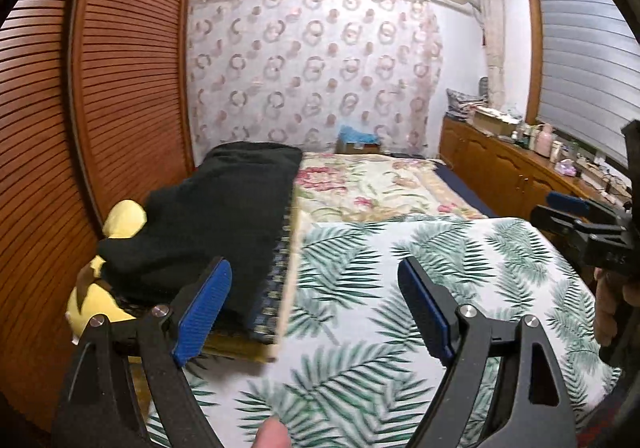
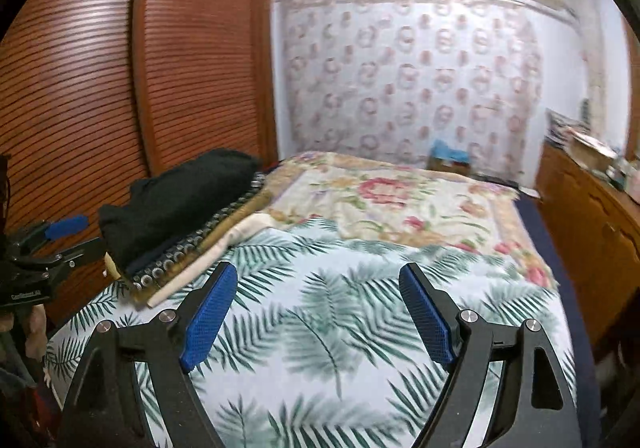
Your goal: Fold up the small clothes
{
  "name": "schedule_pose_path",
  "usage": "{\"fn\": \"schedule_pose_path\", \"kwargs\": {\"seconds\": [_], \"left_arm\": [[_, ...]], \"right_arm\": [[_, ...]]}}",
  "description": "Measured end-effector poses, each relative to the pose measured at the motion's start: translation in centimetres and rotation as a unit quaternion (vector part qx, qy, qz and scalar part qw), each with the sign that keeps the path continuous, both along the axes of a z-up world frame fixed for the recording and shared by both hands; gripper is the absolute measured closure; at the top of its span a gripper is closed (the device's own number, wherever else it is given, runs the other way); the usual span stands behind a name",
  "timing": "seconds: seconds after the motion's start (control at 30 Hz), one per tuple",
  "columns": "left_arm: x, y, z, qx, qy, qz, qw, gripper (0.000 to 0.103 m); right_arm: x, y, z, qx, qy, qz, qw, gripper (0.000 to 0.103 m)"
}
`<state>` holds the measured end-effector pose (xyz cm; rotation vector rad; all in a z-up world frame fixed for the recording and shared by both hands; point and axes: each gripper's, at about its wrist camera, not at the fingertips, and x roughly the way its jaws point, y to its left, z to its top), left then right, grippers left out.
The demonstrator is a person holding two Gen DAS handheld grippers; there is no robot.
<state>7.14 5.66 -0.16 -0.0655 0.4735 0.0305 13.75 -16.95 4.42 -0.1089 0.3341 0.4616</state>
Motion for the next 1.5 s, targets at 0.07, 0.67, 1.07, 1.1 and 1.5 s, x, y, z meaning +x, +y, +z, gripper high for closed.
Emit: {"fn": "schedule_pose_path", "kwargs": {"seconds": [0.07, 0.67, 1.07, 1.1, 1.5], "left_arm": [[-0.3, -1.2, 0.5, 0.005, -0.004, -0.008, 0.9999, 0.017], [-2.2, -6.3, 3.8, 0.007, -0.031, -0.053, 0.9981, 0.017], [-2.2, -7.0, 3.6, 0.008, -0.032, -0.05, 0.9982, 0.017], [-2.2, -7.1, 3.6, 0.009, -0.032, -0.049, 0.9982, 0.017], [-2.4, -6.9, 3.6, 0.008, -0.035, -0.046, 0.9983, 0.017]], "right_arm": [[-2.3, -1.3, 0.3, 0.01, -0.006, -0.018, 1.0, 0.019], [-9.7, -0.5, -1.8, 0.051, -0.037, -0.101, 0.993, 0.019], [-8.5, -1.5, -2.6, 0.053, -0.034, -0.106, 0.992, 0.019], [-8.5, -1.5, -2.6, 0.053, -0.034, -0.107, 0.992, 0.019], [-8.2, -2.4, -2.4, 0.055, -0.034, -0.106, 0.992, 0.019]]}}
